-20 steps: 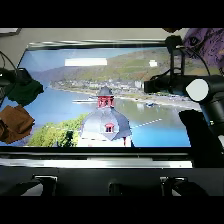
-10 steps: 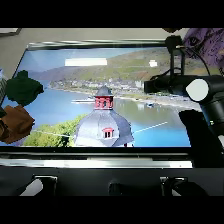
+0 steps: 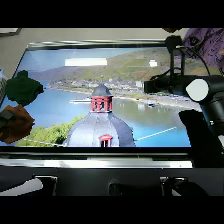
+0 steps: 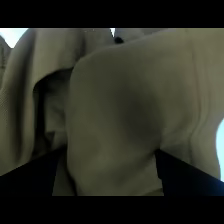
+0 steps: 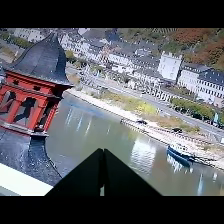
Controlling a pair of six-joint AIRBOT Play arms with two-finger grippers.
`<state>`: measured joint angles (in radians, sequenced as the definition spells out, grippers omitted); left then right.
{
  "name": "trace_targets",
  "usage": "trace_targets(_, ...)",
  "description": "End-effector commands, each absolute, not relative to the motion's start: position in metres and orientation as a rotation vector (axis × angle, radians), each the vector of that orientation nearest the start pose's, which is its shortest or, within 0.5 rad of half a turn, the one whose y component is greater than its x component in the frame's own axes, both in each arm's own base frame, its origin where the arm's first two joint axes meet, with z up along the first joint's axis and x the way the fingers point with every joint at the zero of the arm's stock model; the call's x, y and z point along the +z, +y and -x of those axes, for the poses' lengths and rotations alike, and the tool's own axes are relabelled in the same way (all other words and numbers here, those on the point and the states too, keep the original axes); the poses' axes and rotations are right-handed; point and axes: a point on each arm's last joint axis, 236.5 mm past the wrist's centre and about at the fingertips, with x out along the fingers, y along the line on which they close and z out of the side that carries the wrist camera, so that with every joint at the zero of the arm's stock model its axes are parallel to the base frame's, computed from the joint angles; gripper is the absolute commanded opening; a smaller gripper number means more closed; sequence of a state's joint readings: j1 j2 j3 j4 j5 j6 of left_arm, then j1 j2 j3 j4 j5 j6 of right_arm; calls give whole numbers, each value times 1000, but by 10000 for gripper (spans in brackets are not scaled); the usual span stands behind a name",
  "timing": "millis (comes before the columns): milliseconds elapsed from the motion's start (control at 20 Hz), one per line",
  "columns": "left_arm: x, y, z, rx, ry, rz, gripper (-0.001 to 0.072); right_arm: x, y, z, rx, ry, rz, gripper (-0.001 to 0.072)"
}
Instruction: Fold the clothes and pants, and hang the long-sleeved shirts on hangers.
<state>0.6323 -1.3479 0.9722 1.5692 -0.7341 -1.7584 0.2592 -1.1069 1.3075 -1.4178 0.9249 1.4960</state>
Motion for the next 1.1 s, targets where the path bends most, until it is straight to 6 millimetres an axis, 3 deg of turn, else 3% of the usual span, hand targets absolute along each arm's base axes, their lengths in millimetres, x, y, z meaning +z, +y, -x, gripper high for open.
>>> trace_targets(0,-79,244,-350,660,1019,572,467,173,141,-418,359,724,32,35)
trace_targets(50,-79,231,-351,642,1032,630,20,173,141,-418,359,724,32,35)
trace_targets(150,-72,195,-360,578,1048,743,22,173,141,-418,353,728,15,35)
trace_targets(250,-52,137,-376,447,1072,804,21,173,141,-418,351,729,11,35)
trace_targets(350,-22,56,-398,246,1072,796,22,173,141,-418,339,734,-19,36)
trace_targets(450,6,-46,-407,16,1083,772,21,172,141,-418,333,739,-35,36)
trace_targets(550,22,-152,-391,-211,1138,753,21,171,141,-416,333,747,-32,40)
trace_targets(650,29,-242,-368,-372,1150,722,21,169,141,-414,334,761,-30,94)
trace_targets(800,29,-346,-340,-451,1094,792,22,160,138,-406,331,810,-14,94)
trace_targets(850,24,-369,-334,-464,1072,808,22,156,135,-403,325,829,-1,94)
trace_targets(950,5,-394,-332,-455,1038,831,22,150,128,-399,307,859,30,94)
trace_targets(1000,-3,-395,-336,-427,1038,858,37,149,125,-399,300,867,41,95)
trace_targets(1050,-5,-389,-343,-398,1038,886,111,147,123,-397,294,875,52,96)
